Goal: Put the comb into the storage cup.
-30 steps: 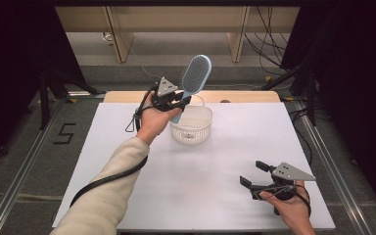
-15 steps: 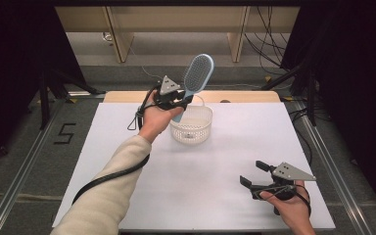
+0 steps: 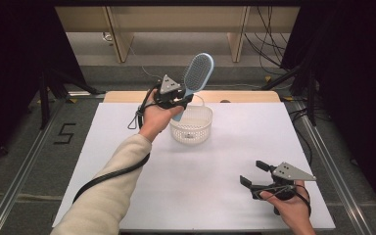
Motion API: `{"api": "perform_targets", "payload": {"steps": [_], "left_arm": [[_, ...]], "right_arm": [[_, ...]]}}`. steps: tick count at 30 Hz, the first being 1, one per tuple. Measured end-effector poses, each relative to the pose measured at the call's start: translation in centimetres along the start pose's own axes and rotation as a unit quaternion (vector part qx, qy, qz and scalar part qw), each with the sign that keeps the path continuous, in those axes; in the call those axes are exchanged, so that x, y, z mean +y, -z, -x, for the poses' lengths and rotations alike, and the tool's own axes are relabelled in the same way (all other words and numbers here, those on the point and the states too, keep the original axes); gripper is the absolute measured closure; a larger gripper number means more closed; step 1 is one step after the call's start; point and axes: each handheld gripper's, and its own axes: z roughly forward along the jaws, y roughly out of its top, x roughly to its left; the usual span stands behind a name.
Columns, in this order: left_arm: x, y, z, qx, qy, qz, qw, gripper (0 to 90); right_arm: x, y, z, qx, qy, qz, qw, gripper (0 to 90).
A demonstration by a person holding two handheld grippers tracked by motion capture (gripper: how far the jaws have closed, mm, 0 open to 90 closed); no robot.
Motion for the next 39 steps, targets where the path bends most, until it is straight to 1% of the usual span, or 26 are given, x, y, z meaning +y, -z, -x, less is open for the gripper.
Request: {"api": "perform_targets", "payload": {"steps": [5,6,15,18,27,39], "left_arm": [[0.0,-0.2,-0.1,-0.001,0.001,0.000,1.0000,69.8],[0.0,-0.2,-0.1,-0.002,0.001,0.000,1.0000,69.8],[0.0,-0.5,-0.1,0.000,0.000,-0.002,1.0000,69.8],[0.1,-0.4,-0.1,0.000,0.003,-0.002,1.0000,69.8],[0.2,-0.4,-0.4,0.000,0.001,0.000,1.0000,69.8],[0.0,-1.2,-0.5,-0.003,0.004,-0.002,1.0000,69.8]], "right_arm": [[0.0,-0.1,0.0,0.001,0.000,0.004,1.0000,14.8],[0.0,0.0,0.0,0.000,0.001,0.001,1.0000,14.8],[0.0,0.0,0.0,0.001,-0.002,0.004,1.0000,14.8],[0.0,0.0,0.0,0.001,0.002,0.003,1.0000,14.8],[0.0,0.0,0.0,0.001,0.004,0.003,1.0000,14.5],[0.0,0.0,0.0,0.001,0.006,0.004,1.0000,14.4]]}}
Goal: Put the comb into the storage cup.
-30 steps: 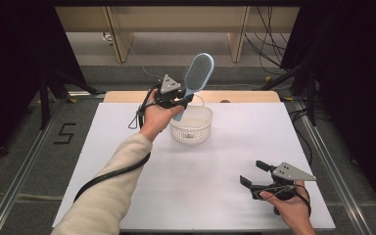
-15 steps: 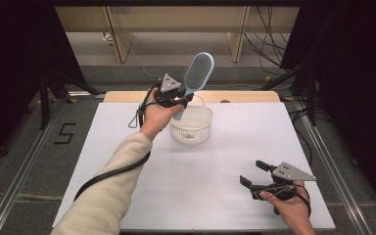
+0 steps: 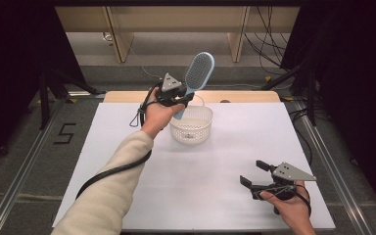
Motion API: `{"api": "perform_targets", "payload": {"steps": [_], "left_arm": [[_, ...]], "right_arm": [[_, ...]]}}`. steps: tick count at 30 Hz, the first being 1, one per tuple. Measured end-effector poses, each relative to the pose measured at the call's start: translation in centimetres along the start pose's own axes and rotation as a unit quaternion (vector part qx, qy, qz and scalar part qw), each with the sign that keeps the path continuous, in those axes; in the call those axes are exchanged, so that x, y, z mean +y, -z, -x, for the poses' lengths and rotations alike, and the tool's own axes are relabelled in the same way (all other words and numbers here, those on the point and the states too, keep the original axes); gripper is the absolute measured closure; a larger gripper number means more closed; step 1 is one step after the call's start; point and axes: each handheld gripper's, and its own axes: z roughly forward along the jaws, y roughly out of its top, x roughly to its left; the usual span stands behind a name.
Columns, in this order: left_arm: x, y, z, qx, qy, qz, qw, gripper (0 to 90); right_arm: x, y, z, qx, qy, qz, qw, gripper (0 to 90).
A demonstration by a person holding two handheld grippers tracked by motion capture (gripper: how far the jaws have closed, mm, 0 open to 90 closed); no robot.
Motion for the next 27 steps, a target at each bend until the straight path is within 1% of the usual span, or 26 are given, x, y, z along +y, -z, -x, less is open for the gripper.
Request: {"api": "perform_targets", "payload": {"steps": [4,7,14,18,22,27], "left_arm": [[-0.05,-0.14,-0.05,0.001,-0.002,0.001,1.0000,69.8],[-0.09,-0.17,-0.16,0.001,0.000,0.004,1.0000,69.8],[-0.11,-0.31,-0.39,0.003,-0.003,0.003,1.0000,69.8],[-0.13,-0.34,-0.40,0.001,-0.003,0.004,1.0000,69.8],[-0.14,-0.47,-0.41,-0.002,-0.008,0.006,0.9999,69.8],[-0.15,-0.59,-0.31,-0.004,-0.010,0.007,0.9999,69.8]], "right_arm": [[0.01,0.00,-0.02,0.001,0.000,0.001,1.0000,14.4],[0.03,0.00,-0.08,0.003,-0.004,0.003,1.0000,14.2],[0.04,0.01,-0.08,0.002,-0.003,0.001,1.0000,14.2],[0.03,-0.02,-0.09,0.003,-0.003,0.002,1.0000,14.2],[0.04,-0.04,-0.07,0.003,0.000,0.004,1.0000,14.2],[0.03,-0.02,-0.06,0.003,-0.002,0.002,1.0000,14.2]]}}
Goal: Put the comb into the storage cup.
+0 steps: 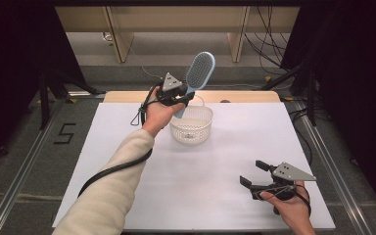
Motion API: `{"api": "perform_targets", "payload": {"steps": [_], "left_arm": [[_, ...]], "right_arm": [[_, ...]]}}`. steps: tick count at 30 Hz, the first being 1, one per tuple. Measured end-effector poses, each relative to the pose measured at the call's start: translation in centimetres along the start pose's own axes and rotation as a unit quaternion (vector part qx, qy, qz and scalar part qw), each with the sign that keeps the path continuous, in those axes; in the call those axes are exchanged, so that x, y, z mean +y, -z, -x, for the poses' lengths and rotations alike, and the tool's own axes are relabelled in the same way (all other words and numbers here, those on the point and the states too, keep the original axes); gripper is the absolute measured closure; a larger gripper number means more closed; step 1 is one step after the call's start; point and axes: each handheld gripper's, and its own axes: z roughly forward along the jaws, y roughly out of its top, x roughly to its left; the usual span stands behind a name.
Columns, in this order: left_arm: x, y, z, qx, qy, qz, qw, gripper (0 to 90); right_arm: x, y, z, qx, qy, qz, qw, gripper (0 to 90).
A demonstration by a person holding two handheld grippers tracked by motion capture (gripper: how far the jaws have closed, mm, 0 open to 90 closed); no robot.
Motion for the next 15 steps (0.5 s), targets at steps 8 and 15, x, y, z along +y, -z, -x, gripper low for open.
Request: {"api": "perform_targets", "payload": {"steps": [8,15], "left_arm": [[-0.27,-0.31,0.11,-0.003,-0.001,0.000,1.0000,69.8],[-0.35,-0.47,0.20,-0.006,-0.001,0.002,1.0000,69.8]], "right_arm": [[0.02,0.02,-0.03,0.001,-0.001,0.000,1.0000,14.2],[0.01,-0.05,-0.03,0.001,0.001,0.002,1.0000,14.2]]}}
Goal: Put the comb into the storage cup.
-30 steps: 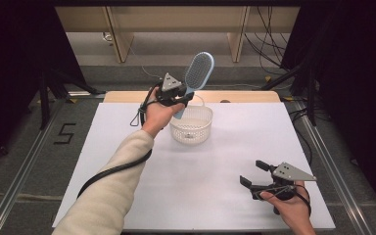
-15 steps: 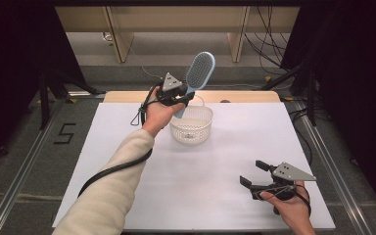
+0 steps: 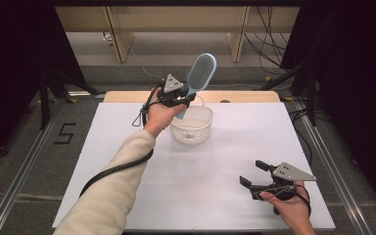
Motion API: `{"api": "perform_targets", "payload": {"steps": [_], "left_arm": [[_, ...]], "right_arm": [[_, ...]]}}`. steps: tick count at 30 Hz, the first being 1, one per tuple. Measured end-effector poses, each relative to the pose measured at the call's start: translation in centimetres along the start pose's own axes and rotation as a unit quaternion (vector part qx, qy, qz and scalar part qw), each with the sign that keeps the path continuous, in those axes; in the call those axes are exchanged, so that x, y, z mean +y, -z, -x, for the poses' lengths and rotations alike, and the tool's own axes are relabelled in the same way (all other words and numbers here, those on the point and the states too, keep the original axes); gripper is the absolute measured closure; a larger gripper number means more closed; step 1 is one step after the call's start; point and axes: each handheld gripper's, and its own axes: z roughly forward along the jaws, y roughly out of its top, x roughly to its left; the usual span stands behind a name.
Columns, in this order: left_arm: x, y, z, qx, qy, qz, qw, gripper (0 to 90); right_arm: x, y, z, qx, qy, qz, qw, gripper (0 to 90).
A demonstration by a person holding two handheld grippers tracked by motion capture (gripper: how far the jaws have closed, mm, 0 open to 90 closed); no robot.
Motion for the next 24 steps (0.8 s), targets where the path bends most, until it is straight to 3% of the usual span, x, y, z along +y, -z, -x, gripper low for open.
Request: {"api": "perform_targets", "payload": {"steps": [24], "left_arm": [[-0.31,-0.87,0.12,-0.002,0.000,-0.005,1.0000,69.8]], "right_arm": [[0.00,-0.01,-0.01,0.001,-0.001,0.000,1.0000,14.2]]}}
